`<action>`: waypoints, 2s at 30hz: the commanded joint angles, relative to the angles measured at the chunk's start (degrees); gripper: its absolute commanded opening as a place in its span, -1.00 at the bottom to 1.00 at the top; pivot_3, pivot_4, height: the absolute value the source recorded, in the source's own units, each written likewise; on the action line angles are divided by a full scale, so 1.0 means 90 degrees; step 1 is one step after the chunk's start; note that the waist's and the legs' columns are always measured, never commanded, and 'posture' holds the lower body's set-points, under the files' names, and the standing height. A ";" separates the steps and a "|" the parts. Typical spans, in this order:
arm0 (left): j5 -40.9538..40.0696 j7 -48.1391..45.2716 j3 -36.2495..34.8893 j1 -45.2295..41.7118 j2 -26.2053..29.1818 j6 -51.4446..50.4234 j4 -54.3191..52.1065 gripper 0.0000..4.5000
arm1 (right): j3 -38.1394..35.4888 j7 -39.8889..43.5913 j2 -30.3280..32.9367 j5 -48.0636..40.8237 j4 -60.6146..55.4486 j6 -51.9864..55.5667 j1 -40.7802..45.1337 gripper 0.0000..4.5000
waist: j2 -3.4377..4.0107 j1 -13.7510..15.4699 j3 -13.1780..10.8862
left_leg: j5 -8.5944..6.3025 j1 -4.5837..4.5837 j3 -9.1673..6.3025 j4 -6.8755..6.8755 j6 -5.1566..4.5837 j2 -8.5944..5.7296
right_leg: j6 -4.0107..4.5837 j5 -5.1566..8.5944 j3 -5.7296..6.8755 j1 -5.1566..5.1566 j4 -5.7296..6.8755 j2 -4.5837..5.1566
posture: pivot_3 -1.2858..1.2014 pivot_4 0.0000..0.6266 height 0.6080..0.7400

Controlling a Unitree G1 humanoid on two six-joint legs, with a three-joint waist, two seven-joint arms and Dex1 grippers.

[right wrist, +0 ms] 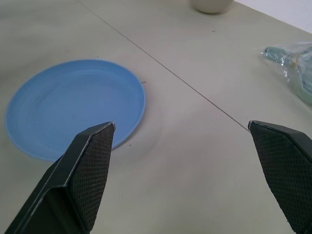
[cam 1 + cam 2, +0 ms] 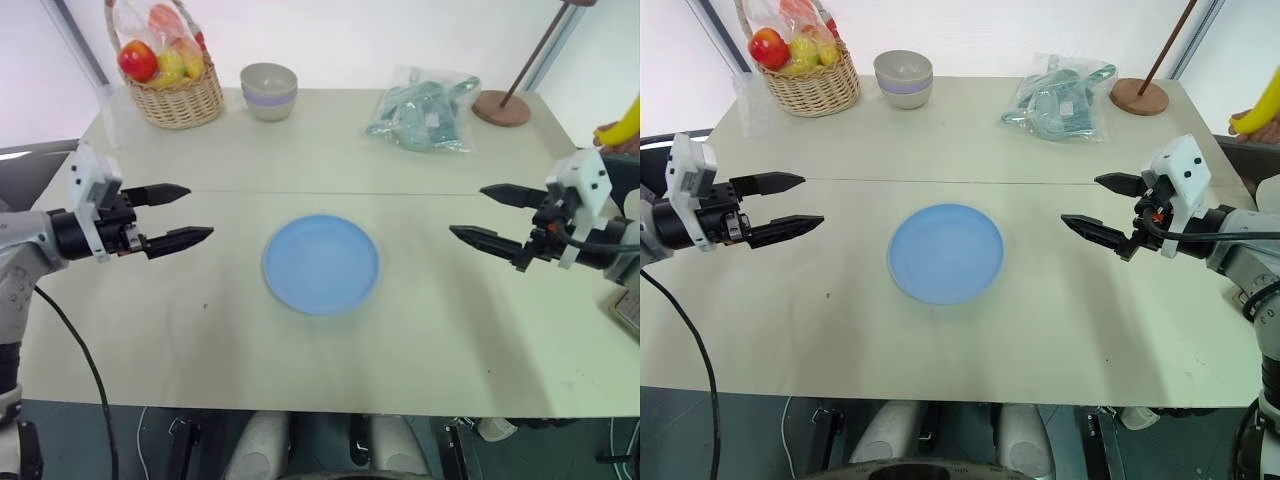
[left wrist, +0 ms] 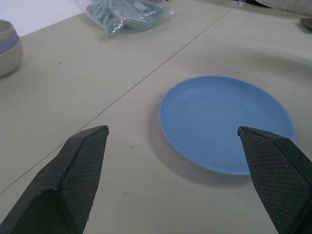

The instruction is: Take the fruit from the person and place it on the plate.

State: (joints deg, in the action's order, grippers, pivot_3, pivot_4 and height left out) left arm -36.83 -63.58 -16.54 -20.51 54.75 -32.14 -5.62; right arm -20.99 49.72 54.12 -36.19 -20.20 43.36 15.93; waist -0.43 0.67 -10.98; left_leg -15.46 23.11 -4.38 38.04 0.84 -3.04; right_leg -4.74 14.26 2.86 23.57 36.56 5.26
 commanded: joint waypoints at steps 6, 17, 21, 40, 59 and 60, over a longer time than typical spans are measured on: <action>0.0002 -0.0006 -0.0079 -0.0101 0.0002 0.0081 -0.0056 0.97 | -0.0319 -0.0214 0.0014 -0.0156 -0.0344 -0.0005 -0.0071 1.00 | 0.0000 0.0001 0.0000 | 0.0000 0.0000 0.0000 0.0000 0.0000 0.0000 | 0.0000 0.0000 0.0000 0.0000 0.0000 0.0000 | 0.03 -0.52 1.00; 0.0064 -0.0002 0.0036 -0.0237 -0.0046 0.0118 0.0013 0.97 | -0.0286 -0.1036 -0.0393 -0.0401 -0.0562 0.0116 0.0112 1.00 | 0.0000 0.0000 0.0000 | 0.0000 0.0000 0.0001 0.0000 0.0000 0.0000 | 0.0000 0.0000 0.0000 0.0000 0.0000 0.0000 | 0.03 -0.52 1.00; 0.0110 -0.0014 0.0112 -0.0323 -0.0055 0.0151 0.0069 0.97 | -0.0213 -0.1837 -0.0731 -0.0740 -0.0631 0.0629 0.0772 1.00 | 0.0001 -0.0016 -0.0001 | 0.0000 -0.0001 0.0001 0.0000 0.0000 0.0000 | 0.0000 0.0000 -0.0002 0.0002 0.0001 -0.0002 | 0.03 -0.52 1.00; 0.0247 0.0012 0.0270 -0.0438 -0.0215 0.0243 0.0112 0.97 | 0.1247 -0.3764 -0.2389 -0.1753 -0.0587 0.1716 0.3620 1.00 | 0.0000 -0.0031 0.0000 | 0.0000 0.0018 0.0018 -0.0001 0.0000 -0.0004 | 0.0000 -0.0001 -0.0021 0.0042 0.0029 -0.0009 | 0.03 -0.52 1.00; 0.0230 0.0158 0.0240 -0.0347 -0.0324 0.0206 -0.0093 0.97 | 0.2318 -0.3035 -0.3162 0.0649 0.1627 -0.0225 0.5086 1.00 | -0.0002 -0.0200 0.0001 | 0.0003 0.0019 0.0101 -0.0001 -0.0006 0.0002 | -0.0002 -0.0002 -0.0108 0.0110 0.0090 -0.0024 | 0.03 -0.52 1.00; 0.0225 0.0171 0.0244 -0.0350 -0.0329 0.0203 -0.0102 0.97 | 0.2333 -0.3021 -0.3237 0.0717 0.1706 -0.0277 0.5162 1.00 | -0.0002 -0.0197 0.0001 | 0.0004 0.0018 0.0101 -0.0001 -0.0006 0.0003 | -0.0002 -0.0002 -0.0109 0.0111 0.0091 -0.0025 | 0.03 -0.52 1.00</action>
State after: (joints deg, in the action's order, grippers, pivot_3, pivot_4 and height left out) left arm -34.42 -62.25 -13.05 -23.25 51.61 -30.74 -4.96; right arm 0.37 22.28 25.46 -30.76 -4.75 42.82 60.24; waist -0.44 -1.10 -10.97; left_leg -15.43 23.27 -3.47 38.03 0.79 -3.00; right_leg -4.75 14.24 1.89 24.57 37.38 5.03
